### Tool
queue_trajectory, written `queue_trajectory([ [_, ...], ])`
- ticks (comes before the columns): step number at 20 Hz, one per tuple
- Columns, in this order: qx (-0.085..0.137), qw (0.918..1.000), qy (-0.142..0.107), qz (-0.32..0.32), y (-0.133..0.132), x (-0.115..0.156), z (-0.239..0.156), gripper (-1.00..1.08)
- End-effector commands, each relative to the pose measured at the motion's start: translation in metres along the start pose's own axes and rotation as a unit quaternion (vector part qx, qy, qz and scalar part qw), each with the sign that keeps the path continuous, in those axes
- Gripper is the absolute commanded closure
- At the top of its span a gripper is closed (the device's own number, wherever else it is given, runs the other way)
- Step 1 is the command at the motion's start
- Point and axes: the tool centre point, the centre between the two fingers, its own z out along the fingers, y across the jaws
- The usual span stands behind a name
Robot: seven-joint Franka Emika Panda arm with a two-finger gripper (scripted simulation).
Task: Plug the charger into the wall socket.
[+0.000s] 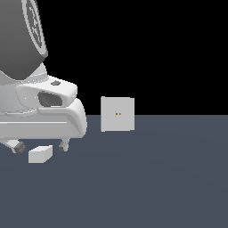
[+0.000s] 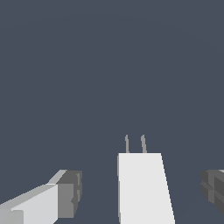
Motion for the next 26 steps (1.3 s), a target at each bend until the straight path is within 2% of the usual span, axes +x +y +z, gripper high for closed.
queue_trajectory([
  [1, 0.000, 1.0000, 0.000, 0.000, 0.000, -0.004, 0.008, -0.92],
  [6, 0.000, 1.0000, 0.001, 0.000, 0.000, -0.007, 0.013, -0.92],
  [7, 0.000, 1.0000, 0.001, 0.000, 0.000, -0.007, 0.013, 1.08],
  [16, 0.000, 1.0000, 0.001, 0.000, 0.000, -0.007, 0.013, 1.08],
  [26, 0.002, 1.0000, 0.001, -0.003, 0.018, -0.004, 0.005, 1.08],
])
